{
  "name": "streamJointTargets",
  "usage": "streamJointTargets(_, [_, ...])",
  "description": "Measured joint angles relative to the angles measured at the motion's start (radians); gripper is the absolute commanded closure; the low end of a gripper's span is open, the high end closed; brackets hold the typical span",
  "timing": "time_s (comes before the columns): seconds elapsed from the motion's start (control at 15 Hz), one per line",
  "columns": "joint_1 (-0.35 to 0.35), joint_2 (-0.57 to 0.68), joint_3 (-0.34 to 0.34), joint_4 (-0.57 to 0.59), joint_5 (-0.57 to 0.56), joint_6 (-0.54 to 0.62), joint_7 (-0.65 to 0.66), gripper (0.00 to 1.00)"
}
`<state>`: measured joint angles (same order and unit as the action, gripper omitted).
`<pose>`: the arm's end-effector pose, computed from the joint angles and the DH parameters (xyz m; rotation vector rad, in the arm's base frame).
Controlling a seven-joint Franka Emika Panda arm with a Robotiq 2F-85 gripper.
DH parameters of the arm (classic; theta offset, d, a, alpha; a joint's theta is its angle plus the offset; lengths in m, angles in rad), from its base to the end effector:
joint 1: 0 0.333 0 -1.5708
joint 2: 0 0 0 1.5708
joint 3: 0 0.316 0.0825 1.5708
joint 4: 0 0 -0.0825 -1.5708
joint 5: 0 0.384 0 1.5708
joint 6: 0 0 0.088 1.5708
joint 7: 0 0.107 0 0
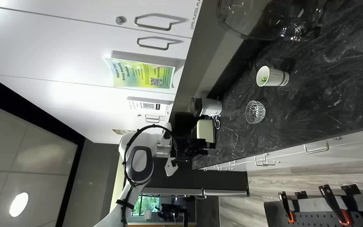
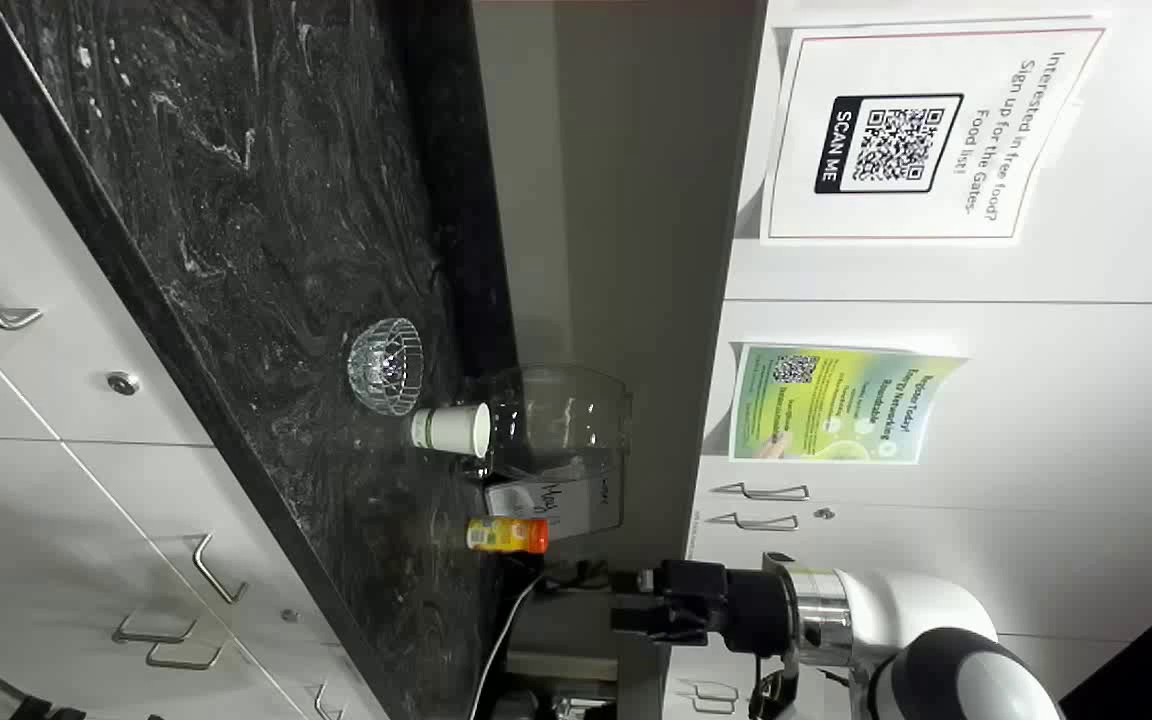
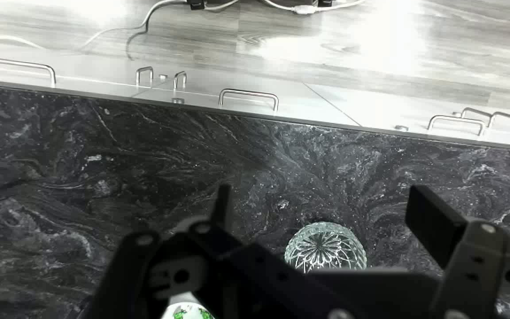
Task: Pour the things in the cup into the bowl
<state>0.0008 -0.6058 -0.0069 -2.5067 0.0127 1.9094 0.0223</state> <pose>0.3668 -0.0015 0.4871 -3.1252 0.0490 -0.0130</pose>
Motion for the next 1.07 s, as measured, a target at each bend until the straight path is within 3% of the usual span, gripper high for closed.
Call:
streamJointTargets(0.8, [0.000, 0.000, 0.000, 0.000, 0.000, 0.005, 0.001, 0.00])
streamJointTargets(1.07, [-0.003, 0.026, 0.000, 0.000, 0.000, 0.160, 0.015, 0.00])
